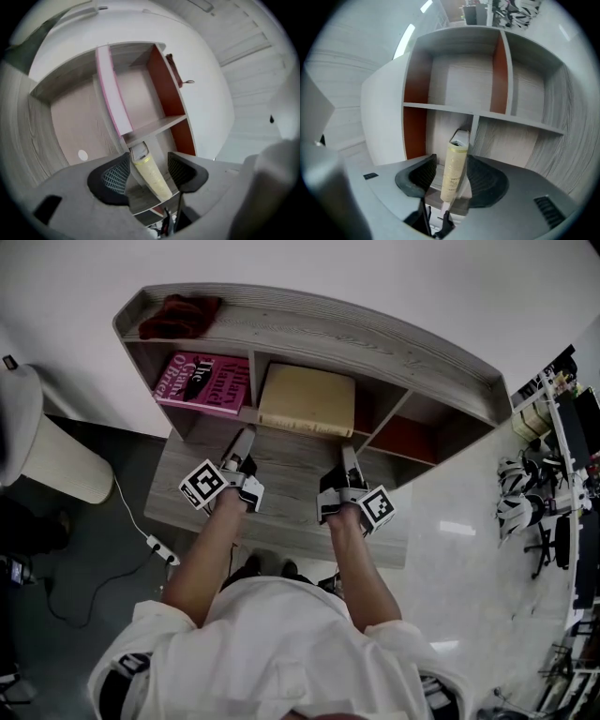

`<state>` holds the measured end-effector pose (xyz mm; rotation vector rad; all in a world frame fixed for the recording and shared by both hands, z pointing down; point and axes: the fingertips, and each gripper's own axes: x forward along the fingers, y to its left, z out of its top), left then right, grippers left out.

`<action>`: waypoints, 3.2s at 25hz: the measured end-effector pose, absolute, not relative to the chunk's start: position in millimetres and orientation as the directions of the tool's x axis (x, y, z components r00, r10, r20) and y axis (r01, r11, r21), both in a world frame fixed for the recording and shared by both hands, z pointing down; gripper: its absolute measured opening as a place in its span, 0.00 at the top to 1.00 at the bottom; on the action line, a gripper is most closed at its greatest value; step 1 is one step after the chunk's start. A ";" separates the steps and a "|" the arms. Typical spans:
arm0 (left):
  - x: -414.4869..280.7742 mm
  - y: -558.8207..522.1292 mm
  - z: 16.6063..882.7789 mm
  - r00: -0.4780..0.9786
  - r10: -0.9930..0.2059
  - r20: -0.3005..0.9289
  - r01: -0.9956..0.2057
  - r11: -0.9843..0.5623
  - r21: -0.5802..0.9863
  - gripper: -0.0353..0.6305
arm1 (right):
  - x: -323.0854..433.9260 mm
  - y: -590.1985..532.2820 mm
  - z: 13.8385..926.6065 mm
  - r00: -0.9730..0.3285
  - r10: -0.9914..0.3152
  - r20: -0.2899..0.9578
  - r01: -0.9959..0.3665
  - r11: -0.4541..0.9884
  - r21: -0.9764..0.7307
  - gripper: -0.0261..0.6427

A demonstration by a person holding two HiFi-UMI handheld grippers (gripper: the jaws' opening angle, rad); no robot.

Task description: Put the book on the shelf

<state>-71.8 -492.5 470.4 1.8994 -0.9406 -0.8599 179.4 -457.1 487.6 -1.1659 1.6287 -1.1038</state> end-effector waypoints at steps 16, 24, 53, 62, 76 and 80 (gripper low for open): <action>-37.2 -405.3 421.7 0.577 -0.811 -0.098 -0.786 -0.584 0.202 0.57 | 203.1 -368.4 417.4 -0.435 -0.897 -0.076 -0.884 0.442 -0.155 0.75; -20.2 -360.7 426.5 0.594 -0.799 -0.097 -0.795 -0.601 0.084 0.62 | 206.2 -315.4 422.9 -0.467 -0.884 0.027 -0.870 0.465 0.163 0.77; -122.5 -143.1 457.9 0.692 -0.719 -0.067 -0.713 -0.695 0.089 0.90 | 83.1 -96.7 445.3 -0.379 -0.923 0.069 -0.917 0.384 0.105 0.93; -142.0 -98.0 464.8 0.678 -0.734 -0.030 -0.732 -0.679 0.061 0.92 | 62.9 -53.5 439.1 -0.377 -0.925 0.043 -0.922 0.379 0.079 0.94; -110.4 -32.1 455.0 0.662 -0.749 -0.017 -0.748 -0.662 0.049 0.92 | 82.2 8.4 448.5 -0.458 -0.889 0.009 -0.889 0.458 -0.017 0.94; -85.2 -3.0 463.6 0.672 -0.741 0.018 -0.741 -0.670 0.048 0.92 | 99.3 34.1 459.1 -0.471 -0.882 0.001 -0.881 0.471 -0.048 0.94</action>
